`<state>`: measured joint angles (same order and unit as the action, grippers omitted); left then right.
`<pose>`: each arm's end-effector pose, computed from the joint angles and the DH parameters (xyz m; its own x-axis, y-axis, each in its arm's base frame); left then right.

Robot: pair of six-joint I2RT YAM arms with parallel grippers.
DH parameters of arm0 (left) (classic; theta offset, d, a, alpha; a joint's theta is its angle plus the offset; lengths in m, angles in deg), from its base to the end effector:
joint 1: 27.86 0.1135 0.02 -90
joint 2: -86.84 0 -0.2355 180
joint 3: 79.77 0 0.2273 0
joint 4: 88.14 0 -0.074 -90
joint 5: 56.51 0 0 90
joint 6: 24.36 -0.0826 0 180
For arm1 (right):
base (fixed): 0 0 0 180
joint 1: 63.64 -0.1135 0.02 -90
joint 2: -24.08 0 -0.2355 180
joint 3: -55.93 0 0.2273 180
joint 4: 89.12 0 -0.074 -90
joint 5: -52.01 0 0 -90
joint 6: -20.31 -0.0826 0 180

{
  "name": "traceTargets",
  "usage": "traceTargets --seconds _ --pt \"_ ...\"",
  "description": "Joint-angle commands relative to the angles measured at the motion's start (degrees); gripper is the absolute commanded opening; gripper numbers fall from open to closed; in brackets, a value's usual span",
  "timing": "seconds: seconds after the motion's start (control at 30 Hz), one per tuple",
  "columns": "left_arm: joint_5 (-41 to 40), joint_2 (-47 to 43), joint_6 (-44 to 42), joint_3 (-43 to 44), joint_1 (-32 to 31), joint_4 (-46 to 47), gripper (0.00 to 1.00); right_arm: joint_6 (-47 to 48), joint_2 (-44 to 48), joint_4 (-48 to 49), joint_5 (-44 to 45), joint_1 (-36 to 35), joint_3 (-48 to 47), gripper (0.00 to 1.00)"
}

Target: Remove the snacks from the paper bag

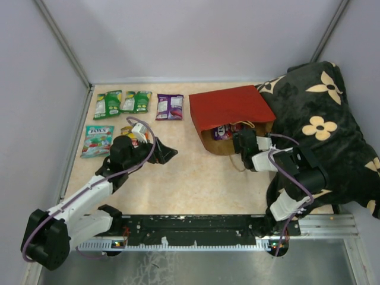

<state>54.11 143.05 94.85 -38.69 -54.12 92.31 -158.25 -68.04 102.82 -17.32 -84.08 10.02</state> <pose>0.2156 -0.1388 0.2115 -0.5495 -0.2382 -0.8008 0.5172 0.6558 -0.5500 0.3016 0.0813 0.0996 -0.0667 0.9733 -0.2195 0.5261 0.2212 0.8211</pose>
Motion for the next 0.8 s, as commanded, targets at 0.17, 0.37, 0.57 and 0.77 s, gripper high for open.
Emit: traceTargets --seconds 0.17,0.37,0.57,0.77 --pt "-2.6 -2.0 -4.2 4.4 0.0 -7.5 1.00 -0.3 -6.2 2.1 4.6 0.3 -6.0 0.32" --pt "-2.1 -2.5 -3.6 3.7 0.0 -7.7 1.00 4.4 -0.3 2.1 4.7 0.3 -3.6 0.02" --pt "-2.0 -3.3 -3.5 4.2 -0.1 -9.0 1.00 13.5 14.0 -4.4 0.8 0.3 1.1 0.00" --pt "-2.2 -3.7 -4.7 6.0 0.1 -10.5 1.00 22.7 35.3 -24.1 -2.9 -2.2 3.8 0.00"
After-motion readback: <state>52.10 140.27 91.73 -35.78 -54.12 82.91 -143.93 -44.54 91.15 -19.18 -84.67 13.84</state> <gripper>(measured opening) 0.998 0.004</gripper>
